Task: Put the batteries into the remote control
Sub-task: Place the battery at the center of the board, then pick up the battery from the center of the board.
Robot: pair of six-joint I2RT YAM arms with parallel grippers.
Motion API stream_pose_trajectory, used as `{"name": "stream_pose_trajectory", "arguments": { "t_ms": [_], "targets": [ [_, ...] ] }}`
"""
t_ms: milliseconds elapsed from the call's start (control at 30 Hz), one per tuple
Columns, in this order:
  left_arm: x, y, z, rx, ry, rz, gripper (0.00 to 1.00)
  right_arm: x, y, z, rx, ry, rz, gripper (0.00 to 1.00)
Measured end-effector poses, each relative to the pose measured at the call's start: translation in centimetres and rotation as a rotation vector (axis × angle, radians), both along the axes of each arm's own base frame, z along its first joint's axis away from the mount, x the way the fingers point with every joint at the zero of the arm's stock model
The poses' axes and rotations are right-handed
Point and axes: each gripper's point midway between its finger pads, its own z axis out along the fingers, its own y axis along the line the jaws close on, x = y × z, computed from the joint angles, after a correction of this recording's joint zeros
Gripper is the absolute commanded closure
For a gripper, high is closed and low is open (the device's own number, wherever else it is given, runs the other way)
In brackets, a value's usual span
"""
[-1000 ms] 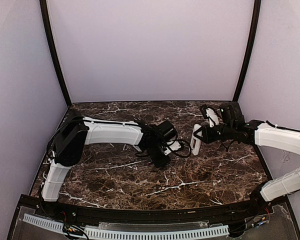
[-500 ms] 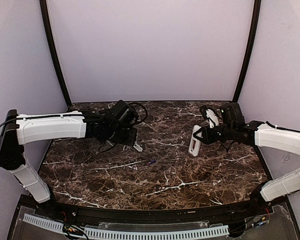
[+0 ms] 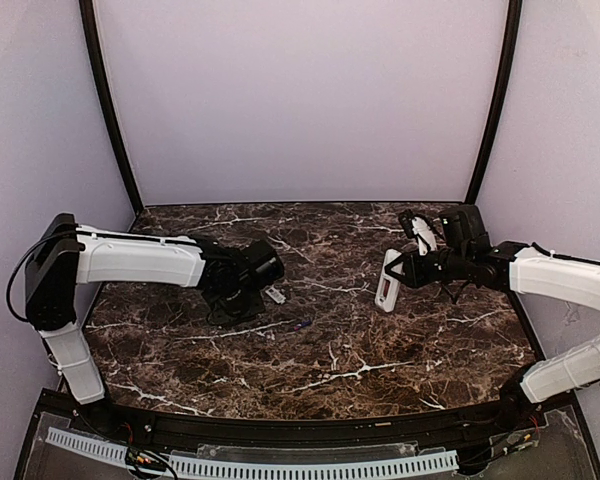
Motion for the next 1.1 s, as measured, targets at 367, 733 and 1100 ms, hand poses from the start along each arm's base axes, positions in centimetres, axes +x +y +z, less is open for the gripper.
{"name": "stream_pose_trajectory", "arguments": {
  "t_ms": [367,733,1100],
  "targets": [
    [-0.4,-0.1,-4.3,0.032,0.156,0.102,0.86,0.0,0.1,0.1,0.005,0.0,0.006,1.0],
    [-0.8,-0.4,-4.4,0.006,0.215,0.092,0.65,0.0,0.2,0.1,0.008,-0.003,0.008,1.0],
    [2.2,-2.6,1.2,-0.01,0.019,-0.271,0.43,-0.1,0.1,-0.1,0.007,-0.002,0.009,1.0]
  ]
}}
